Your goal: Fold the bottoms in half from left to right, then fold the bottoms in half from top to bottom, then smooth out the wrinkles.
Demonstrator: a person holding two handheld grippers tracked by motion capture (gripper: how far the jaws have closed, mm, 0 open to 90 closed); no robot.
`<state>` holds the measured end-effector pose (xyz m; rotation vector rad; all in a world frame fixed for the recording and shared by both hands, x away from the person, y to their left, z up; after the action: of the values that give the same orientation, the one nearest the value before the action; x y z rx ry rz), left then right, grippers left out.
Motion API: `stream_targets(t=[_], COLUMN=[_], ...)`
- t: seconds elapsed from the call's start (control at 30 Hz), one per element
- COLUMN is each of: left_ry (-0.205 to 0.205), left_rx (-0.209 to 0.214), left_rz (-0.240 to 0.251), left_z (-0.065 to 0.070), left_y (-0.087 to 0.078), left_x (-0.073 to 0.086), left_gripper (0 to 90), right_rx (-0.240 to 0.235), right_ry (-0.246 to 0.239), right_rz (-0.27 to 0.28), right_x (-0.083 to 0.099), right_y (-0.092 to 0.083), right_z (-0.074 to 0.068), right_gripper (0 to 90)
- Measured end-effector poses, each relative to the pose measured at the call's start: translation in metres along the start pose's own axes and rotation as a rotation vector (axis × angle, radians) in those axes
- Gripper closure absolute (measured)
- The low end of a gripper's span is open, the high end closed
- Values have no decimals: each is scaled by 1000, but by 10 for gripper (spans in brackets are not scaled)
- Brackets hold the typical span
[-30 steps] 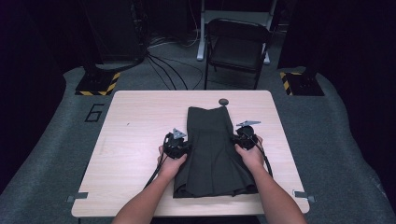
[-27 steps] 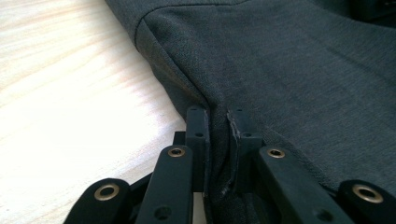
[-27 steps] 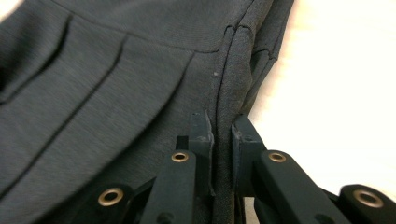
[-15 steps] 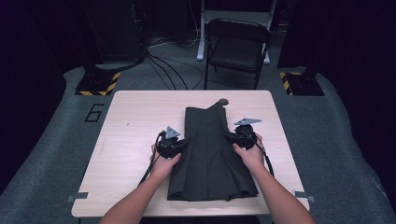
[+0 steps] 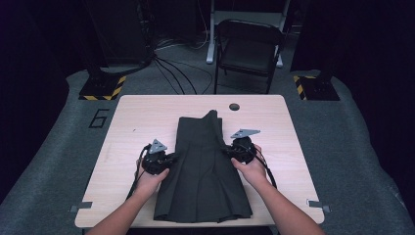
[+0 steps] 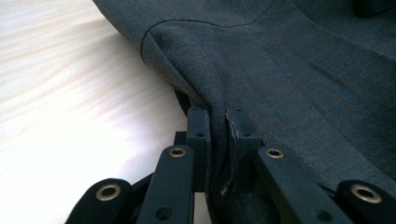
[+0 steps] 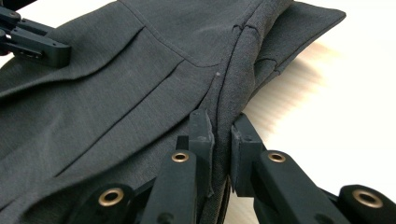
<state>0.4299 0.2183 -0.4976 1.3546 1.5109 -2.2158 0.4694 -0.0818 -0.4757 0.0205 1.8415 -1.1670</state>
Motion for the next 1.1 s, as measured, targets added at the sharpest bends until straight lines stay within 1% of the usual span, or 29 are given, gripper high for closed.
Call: stream_targets(t=[0.03,0.1,0.2,0.33,0.43,0.5,0.53,0.57,0.6,0.63,0.7,0.77,0.8,0.83,0.87,0.93,0.97,1.0,1.1], left_ry=[3,4,-16,-31,-41,-37,-39,-42,-43,-36,-41,-55,-61,-60,-67,-70,-70,-66,-87], left_rx=[5,0,5,12,17,13,15,5,10,15,18,23,22,30,28,24,20,14,0], left_rz=[-14,-19,-25,-30,-37,-36,-41,-31,-41,-41,-38,-42,-36,-48,-48,-39,-37,-25,5], left_z=[-1,-3,-6,-7,-7,-6,-6,-5,-5,-5,-5,-7,-7,-9,-9,-11,-12,-13,-18], left_y=[-2,-3,-1,4,6,7,7,8,8,8,8,6,6,5,5,3,2,1,-4], left_x=[3,9,16,24,28,29,29,30,30,30,31,30,30,29,28,26,25,23,14], left_gripper=[813,812,812,810,809,809,809,809,809,809,805,790,779,760,739,697,671,656,602], right_rx=[-6,-5,-5,-1,-5,-19,-24,-24,-18,-14,-15,-8,-8,-4,4,19,22,35,62], right_ry=[-4,-15,-14,6,24,52,47,53,53,51,45,51,60,61,71,68,77,80,91], right_rz=[-5,-21,-29,-47,-60,-62,-54,-58,-68,-70,-75,-77,-76,-77,-78,-72,-67,-57,-34], right_x=[1,2,5,11,17,19,20,21,22,23,24,26,26,26,26,26,26,25,19], right_y=[2,6,12,17,20,19,20,21,21,22,24,24,25,25,25,24,23,21,14], right_z=[-2,-4,-5,-2,3,4,5,5,4,4,4,5,5,7,7,10,11,11,10], right_gripper=[814,813,813,812,810,808,807,806,804,803,792,760,733,702,665,617,595,585,552])
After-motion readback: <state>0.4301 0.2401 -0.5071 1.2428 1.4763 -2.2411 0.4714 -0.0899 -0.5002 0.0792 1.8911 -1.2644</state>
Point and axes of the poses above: each handheld gripper's, and its own axes: y roughly forward along the jaws, x roughly out of its underside, z roughly to its right, the point moved 2 cm from there along y, roughly forward along the jaws, and after that the axes turned 6 degrees about -z, right-handed, at the moved point
